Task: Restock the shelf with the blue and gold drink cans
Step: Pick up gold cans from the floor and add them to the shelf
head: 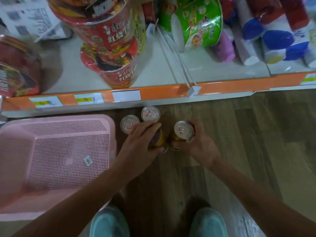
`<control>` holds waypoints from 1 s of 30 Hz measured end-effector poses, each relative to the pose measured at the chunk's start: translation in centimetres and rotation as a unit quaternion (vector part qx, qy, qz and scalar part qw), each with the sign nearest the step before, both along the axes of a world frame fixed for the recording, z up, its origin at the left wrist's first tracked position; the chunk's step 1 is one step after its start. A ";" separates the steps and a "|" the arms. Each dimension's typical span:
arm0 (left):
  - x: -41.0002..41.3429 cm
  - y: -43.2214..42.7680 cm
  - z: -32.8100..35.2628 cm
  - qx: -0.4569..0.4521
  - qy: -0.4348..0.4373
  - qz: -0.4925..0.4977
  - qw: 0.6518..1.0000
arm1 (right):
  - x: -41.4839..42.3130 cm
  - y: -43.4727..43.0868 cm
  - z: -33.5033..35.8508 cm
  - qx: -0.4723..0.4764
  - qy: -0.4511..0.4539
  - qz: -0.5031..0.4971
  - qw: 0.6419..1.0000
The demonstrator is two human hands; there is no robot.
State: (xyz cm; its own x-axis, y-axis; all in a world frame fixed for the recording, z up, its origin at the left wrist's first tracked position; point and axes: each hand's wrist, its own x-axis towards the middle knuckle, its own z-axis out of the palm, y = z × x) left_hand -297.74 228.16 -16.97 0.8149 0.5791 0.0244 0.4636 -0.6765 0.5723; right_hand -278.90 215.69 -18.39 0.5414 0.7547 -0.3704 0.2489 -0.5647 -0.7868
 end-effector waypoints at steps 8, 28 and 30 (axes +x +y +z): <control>1.3 0.6 2.8 -0.337 -0.110 0.167 0.920 | 1.0 -1.0 3.0 0.082 0.190 -0.007 0.978; 1.9 -1.2 5.1 -0.670 -0.163 0.227 0.688 | -0.9 -0.3 5.1 0.082 0.358 -0.087 0.926; 1.8 -1.0 5.6 -0.695 -0.153 0.229 0.664 | -0.8 -0.3 5.8 0.059 0.391 -0.076 0.915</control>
